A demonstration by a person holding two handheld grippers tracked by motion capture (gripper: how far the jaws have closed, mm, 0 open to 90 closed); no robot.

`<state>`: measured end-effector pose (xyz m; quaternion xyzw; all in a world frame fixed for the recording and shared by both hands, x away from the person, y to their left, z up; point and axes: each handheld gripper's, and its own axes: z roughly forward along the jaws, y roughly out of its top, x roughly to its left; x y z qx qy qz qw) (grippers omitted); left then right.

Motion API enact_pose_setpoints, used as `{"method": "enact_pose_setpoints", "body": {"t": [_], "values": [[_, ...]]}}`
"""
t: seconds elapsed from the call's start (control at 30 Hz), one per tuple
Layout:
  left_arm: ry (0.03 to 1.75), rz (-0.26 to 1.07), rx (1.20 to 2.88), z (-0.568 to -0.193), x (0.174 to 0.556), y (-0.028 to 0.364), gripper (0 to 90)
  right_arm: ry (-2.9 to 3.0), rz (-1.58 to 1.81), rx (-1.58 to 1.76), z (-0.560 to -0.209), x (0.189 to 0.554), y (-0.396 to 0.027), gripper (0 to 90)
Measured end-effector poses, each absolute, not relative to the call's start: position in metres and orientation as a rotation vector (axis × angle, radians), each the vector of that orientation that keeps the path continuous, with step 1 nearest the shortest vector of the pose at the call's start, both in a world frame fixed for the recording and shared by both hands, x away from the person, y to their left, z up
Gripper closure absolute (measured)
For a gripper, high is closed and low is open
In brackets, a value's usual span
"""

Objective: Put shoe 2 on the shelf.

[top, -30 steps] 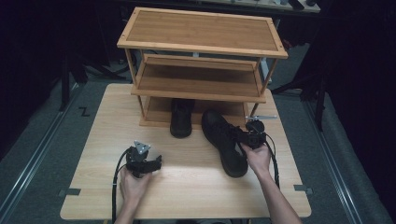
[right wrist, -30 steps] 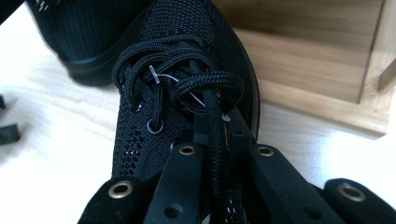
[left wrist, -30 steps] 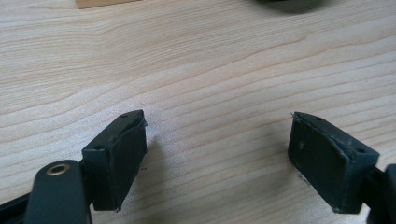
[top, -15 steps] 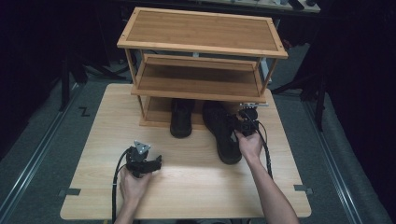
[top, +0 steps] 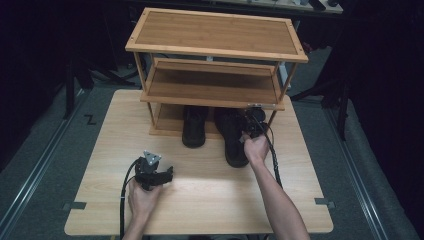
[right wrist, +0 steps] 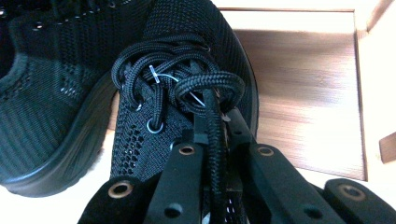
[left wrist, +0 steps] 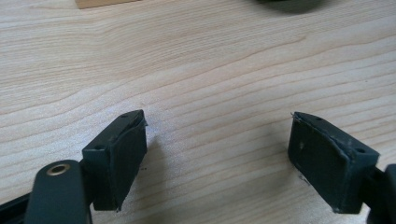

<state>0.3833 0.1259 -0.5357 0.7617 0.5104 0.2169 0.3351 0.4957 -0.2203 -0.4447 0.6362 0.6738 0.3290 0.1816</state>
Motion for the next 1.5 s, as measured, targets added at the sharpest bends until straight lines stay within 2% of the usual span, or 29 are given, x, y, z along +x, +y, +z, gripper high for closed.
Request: {"method": "enact_pose_setpoints", "body": {"t": [0.37, 0.73, 0.83, 0.9, 1.13, 1.5], "values": [[1.332, 0.566, 1.987, -0.536, 0.383, 0.126, 19.8, 1.835, 0.887, 1.799, -0.449, 0.504, -0.209, 86.6], [1.332, 0.567, 1.987, -0.536, 0.383, 0.126, 19.8, 1.819, 0.879, 1.785, -0.451, 0.507, -0.203, 82.1], [1.332, 0.567, 1.987, -0.536, 0.383, 0.126, 19.8, 1.827, 0.879, 1.773, -0.451, 0.507, -0.203, 76.5], [1.332, 0.568, 1.987, -0.536, 0.383, 0.126, 19.8, 1.839, 0.887, 1.766, -0.451, 0.507, -0.205, 68.4], [1.332, 0.568, 1.987, -0.536, 0.383, 0.126, 19.8, 1.879, 0.939, 1.755, -0.45, 0.506, -0.209, 48.6], [1.33, 0.567, 1.987, -0.536, 0.383, 0.126, 19.9, 1.901, 1.053, 1.681, -0.434, 0.496, -0.221, 41.2]]}}
